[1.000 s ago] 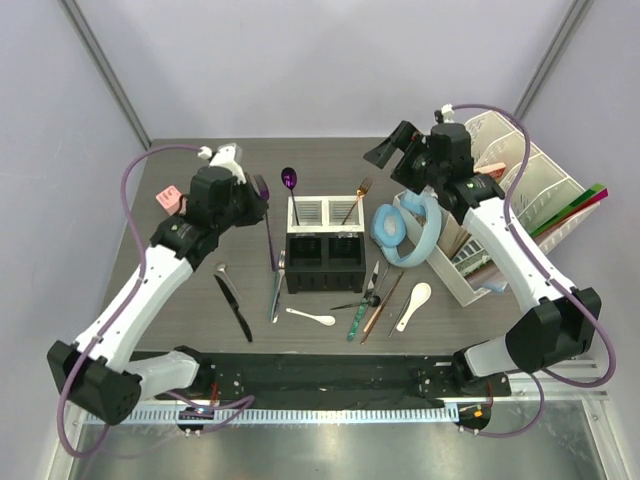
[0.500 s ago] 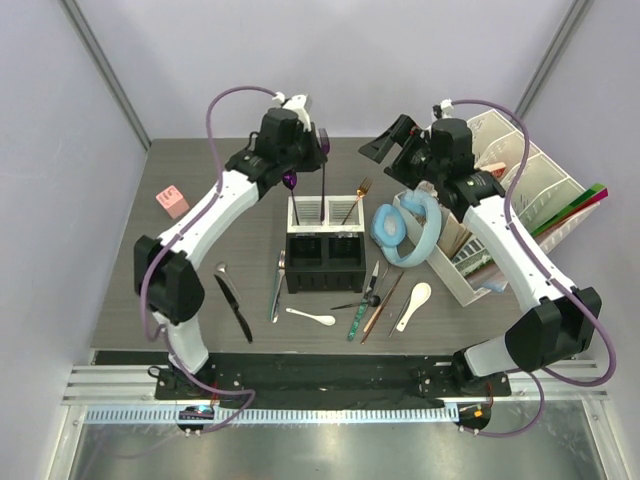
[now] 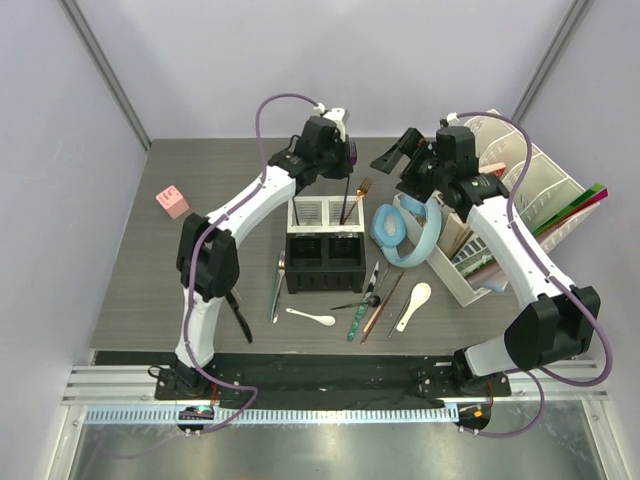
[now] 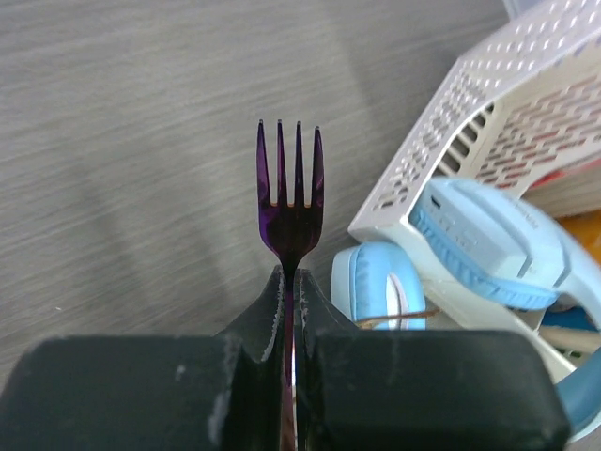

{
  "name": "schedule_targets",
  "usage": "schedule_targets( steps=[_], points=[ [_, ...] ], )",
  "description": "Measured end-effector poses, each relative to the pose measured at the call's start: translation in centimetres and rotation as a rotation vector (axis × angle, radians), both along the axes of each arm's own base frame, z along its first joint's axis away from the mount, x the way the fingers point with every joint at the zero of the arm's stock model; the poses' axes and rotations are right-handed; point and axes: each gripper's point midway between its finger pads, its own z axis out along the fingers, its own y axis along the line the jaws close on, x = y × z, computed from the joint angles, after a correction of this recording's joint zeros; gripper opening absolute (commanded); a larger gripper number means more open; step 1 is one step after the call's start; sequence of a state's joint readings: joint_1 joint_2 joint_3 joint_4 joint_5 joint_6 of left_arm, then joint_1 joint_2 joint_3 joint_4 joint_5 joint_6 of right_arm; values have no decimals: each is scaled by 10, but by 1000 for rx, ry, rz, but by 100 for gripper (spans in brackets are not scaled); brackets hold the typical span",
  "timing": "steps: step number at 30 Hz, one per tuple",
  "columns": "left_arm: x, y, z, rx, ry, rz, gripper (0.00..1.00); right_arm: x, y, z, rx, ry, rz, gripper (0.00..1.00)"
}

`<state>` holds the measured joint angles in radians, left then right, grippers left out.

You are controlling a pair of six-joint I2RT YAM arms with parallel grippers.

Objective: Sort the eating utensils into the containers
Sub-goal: Place the fork in the container, then pick up the fork at the center of the board.

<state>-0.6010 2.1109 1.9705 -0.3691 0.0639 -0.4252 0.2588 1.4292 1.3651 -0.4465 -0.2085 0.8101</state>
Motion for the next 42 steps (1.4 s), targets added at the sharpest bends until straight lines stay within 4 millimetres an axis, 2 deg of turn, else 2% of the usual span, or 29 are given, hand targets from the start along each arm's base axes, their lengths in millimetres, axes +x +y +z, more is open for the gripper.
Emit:
schedule_targets(
  steps=[5,8,14,18,20,21,23,24,25,28,36,39,42],
  points=[
    [-15,-9,-24,30,19,-33,0,-2,-7,-1,-21,19,-16,100],
    [-24,-15,-29,30,4,-51,0,-3,-7,-3,-21,28,-17,100],
    [-56,-8,-42,76,-7,-71,0,-16,-7,-28,-37,83,-22,100],
    [-63,-6,-45,90,-26,-66,0,-25,-10,-38,-48,110,-35,100],
    [-65,-4,-42,96,-36,-65,9,-26,-10,-37,-48,105,-39,100],
    [-65,-3,-40,96,-40,-64,22,-26,-10,-36,-48,103,-41,100],
    [-65,0,-36,100,-49,-58,33,-25,-11,-36,-49,102,-47,100],
    [-66,2,-35,100,-51,-52,49,-25,-11,-36,-50,102,-50,100],
    [-67,4,-34,104,-56,-47,57,-25,-11,-36,-50,103,-51,100],
    [-71,16,-31,126,-67,-24,60,-25,-10,-36,-50,103,-56,100],
    [-67,43,-17,154,-81,61,58,-25,-12,-38,-65,100,-73,100],
    [-66,70,-8,162,-57,127,57,-25,-18,-41,-84,110,-99,100],
    [-74,112,-2,156,-26,223,57,-28,-23,-48,-109,135,-121,100]
  ],
)
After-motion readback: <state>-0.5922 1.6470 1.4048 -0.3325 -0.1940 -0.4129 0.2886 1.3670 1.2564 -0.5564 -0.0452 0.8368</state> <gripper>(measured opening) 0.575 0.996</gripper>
